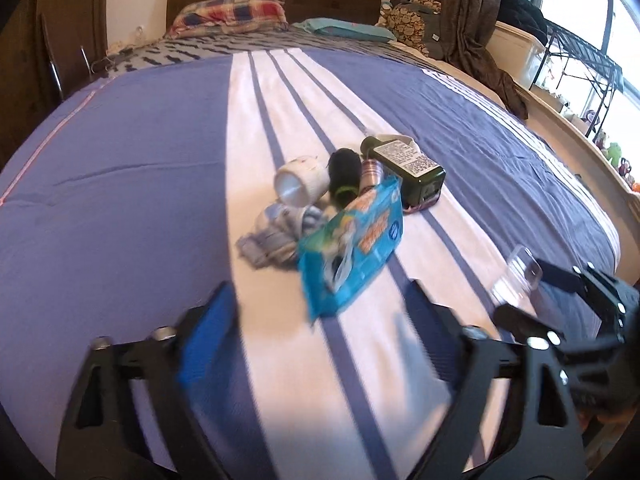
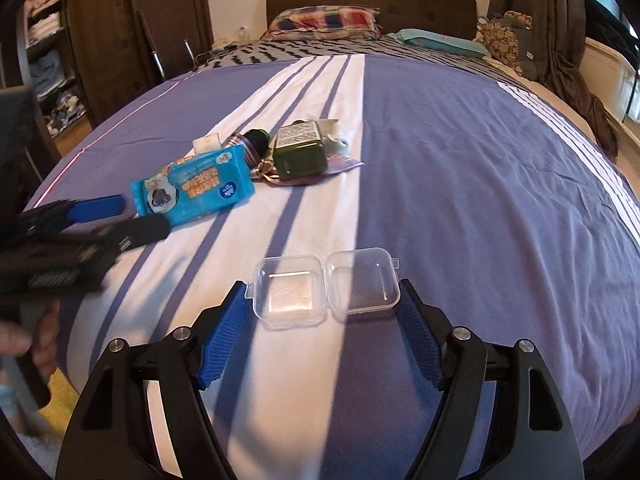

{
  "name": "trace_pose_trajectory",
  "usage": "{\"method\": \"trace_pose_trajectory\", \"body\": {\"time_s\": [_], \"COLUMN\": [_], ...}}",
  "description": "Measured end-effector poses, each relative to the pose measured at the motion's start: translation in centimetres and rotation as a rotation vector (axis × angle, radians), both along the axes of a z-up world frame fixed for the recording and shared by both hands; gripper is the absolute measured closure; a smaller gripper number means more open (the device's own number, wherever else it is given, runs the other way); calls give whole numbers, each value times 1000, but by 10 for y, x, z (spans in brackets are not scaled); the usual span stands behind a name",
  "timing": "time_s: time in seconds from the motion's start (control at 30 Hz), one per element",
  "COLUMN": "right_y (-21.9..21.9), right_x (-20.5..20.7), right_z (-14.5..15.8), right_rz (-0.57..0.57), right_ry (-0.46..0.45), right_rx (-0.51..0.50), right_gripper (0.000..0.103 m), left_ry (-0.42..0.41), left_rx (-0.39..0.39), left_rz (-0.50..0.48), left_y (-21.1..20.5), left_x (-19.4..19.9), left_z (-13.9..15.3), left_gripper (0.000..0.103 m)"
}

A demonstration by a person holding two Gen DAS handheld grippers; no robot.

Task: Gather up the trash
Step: 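Grasp the blue wipes pack with left tool while right tool grasps the clear case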

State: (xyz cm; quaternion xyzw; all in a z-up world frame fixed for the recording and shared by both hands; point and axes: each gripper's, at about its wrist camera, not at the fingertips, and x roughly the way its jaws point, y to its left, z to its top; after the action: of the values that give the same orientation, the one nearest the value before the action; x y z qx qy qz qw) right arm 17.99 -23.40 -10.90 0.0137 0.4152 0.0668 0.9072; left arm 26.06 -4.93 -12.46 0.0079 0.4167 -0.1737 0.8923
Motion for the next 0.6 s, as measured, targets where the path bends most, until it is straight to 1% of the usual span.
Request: {"method": "trace_pose_trajectory", "body": {"time_s": [0.07,0.1,0.13,0.17,0.23,0.3,0.6], "right_y": [-4,-6,-6,-7,-8,-9,-5], "right_x": [-2,-3,-4,-4,-7,-11,-35], "right_z": [-1,-1,-1,-1,0,1,15], "right_rz": [-11,-14,-15,-18,-21,-29,-28], "right_ry": [-2,-2,-2,-3,-6,-13,-35], "right_rx": [6,7,6,5,4,3,-11], "right_gripper": [28,28,28,28,28,28,28], "left_ry": [17,19,19,19,18,13,-9], "left_rx": [-4,-1,2,3,0,9,12], "left_rz": [-5,-5,-5,-8,-13,-12,19], "left_y": [-5,-7,-8,-9,-9,-9,8], "left_x": [7,8,8,6,0,-9,-64], "left_z": [-4,-5,-6,-6,-6,-4,3], "left_gripper": [61,68,78,83,87,89,91]}}
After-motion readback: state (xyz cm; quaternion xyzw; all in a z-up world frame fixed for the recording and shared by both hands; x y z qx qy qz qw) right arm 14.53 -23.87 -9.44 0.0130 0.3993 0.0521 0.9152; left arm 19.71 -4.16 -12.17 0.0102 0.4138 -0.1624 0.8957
